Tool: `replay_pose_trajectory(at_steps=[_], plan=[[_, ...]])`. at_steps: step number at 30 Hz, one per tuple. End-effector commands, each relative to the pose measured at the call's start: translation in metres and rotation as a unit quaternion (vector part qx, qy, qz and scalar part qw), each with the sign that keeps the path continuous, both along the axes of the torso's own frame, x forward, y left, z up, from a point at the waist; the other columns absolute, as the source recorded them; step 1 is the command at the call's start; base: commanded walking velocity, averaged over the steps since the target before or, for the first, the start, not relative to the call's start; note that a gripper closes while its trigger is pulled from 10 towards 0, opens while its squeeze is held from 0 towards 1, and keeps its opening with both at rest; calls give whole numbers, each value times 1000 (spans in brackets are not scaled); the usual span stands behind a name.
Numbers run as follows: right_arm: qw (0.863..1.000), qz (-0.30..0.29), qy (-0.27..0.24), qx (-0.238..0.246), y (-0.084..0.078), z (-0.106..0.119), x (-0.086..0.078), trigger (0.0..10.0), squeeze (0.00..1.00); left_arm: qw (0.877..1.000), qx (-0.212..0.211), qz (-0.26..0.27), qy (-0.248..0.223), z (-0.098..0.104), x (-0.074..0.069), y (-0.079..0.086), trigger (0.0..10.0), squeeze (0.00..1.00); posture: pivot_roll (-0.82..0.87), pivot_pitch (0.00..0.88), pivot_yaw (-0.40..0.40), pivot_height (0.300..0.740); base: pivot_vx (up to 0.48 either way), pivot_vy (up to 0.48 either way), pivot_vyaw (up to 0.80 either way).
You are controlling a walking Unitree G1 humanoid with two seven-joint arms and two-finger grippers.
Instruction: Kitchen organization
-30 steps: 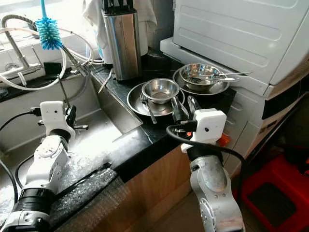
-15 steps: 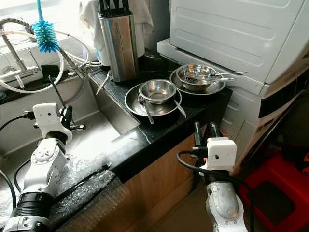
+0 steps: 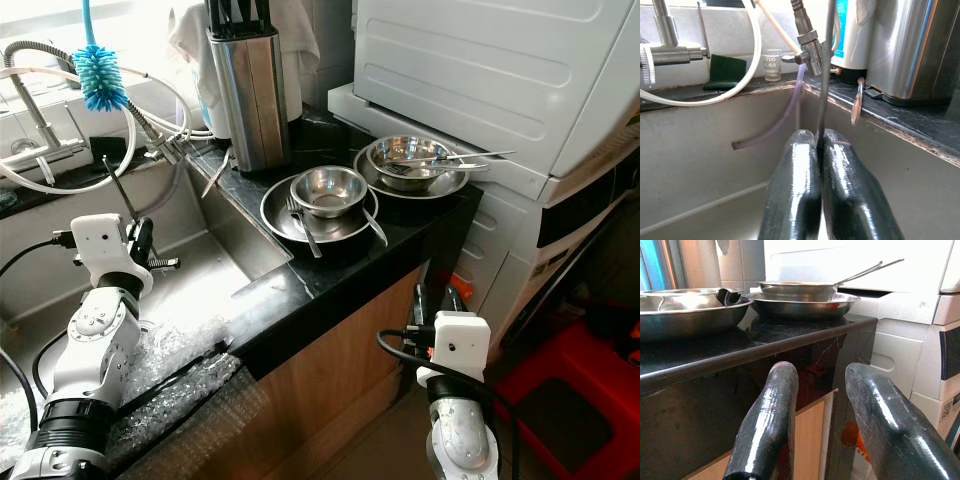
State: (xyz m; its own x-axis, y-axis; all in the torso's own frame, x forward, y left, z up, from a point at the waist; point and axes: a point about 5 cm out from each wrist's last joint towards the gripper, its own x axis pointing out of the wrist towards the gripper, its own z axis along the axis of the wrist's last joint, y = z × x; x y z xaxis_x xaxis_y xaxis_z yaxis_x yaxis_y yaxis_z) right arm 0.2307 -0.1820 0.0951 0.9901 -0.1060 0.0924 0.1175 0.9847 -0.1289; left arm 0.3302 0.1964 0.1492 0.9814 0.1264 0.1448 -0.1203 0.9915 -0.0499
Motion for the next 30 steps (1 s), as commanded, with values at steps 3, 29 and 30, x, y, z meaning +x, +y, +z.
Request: replay_pose_trajectory(at_steps=[3, 29, 30], plan=[[1000, -3, -2, 2, 1, 0, 2, 10000, 0, 1000, 7, 1, 28, -14, -2, -2, 10000, 608, -208, 0, 39, 740, 0, 0, 0], [999, 1, -44, -1, 2, 28, 17, 10000, 0, 999, 22, -16, 22, -9, 2, -8, 10000, 0, -214, 9, 41, 740, 0, 0, 0], [999, 7, -52, 1, 3, 33, 18, 10000, 0, 999, 22, -17, 22, -9, 2, -8, 10000, 0, -214, 9, 41, 740, 0, 0, 0]])
